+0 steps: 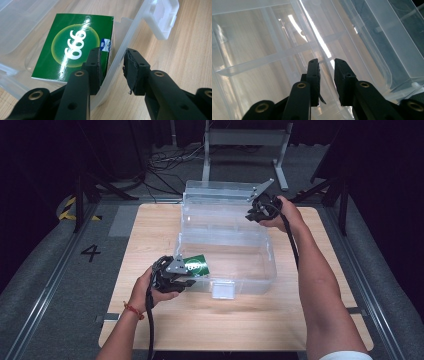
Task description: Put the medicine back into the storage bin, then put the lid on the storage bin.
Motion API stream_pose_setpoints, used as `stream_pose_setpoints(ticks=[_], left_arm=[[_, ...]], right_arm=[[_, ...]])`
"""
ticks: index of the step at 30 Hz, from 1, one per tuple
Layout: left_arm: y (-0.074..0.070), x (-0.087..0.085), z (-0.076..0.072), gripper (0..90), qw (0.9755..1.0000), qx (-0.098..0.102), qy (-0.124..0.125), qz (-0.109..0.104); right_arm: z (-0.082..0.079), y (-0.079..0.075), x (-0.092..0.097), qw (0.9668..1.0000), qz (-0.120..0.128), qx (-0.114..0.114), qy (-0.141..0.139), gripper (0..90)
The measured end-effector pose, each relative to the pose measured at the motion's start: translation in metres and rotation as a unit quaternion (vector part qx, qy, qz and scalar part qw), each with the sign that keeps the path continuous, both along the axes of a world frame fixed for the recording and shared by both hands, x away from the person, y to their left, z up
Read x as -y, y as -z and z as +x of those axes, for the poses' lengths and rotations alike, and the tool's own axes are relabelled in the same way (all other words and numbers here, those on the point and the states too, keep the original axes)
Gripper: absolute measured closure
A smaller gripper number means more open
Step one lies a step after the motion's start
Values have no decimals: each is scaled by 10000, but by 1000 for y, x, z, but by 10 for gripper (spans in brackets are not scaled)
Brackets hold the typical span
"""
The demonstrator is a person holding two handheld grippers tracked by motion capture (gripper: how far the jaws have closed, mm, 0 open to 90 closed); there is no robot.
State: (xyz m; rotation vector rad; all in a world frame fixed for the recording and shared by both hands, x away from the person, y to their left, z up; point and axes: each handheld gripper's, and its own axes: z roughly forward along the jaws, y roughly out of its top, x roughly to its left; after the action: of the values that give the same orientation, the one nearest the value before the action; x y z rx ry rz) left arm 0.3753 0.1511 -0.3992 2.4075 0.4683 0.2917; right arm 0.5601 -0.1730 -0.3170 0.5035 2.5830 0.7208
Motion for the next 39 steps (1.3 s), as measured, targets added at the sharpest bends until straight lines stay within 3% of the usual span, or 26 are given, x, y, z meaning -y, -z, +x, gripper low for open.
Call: stream_pose_setpoints(ticks=[9, 17, 23, 36, 39], left_arm=[[1, -2, -1, 674, 10000, 9, 33, -25], [3, -1, -2, 687, 10000, 34, 42, -62], [2, 0, -2, 689, 10000, 51, 30, 35], [2, 2, -3, 688, 10000, 60, 32, 66], [2, 3, -5, 687, 10000, 43, 7, 72]], right_arm=[[-1, -3, 3, 9991, -5, -93, -418, 824], [-5, -6, 3, 9981, -16, 10, -620, 852], [-8, -9, 3, 9977, 42, 32, -674, 861], [-17, -16, 0, 9966, -147, 18, -806, 887], [-19, -18, 1, 9963, -93, -49, -847, 890]])
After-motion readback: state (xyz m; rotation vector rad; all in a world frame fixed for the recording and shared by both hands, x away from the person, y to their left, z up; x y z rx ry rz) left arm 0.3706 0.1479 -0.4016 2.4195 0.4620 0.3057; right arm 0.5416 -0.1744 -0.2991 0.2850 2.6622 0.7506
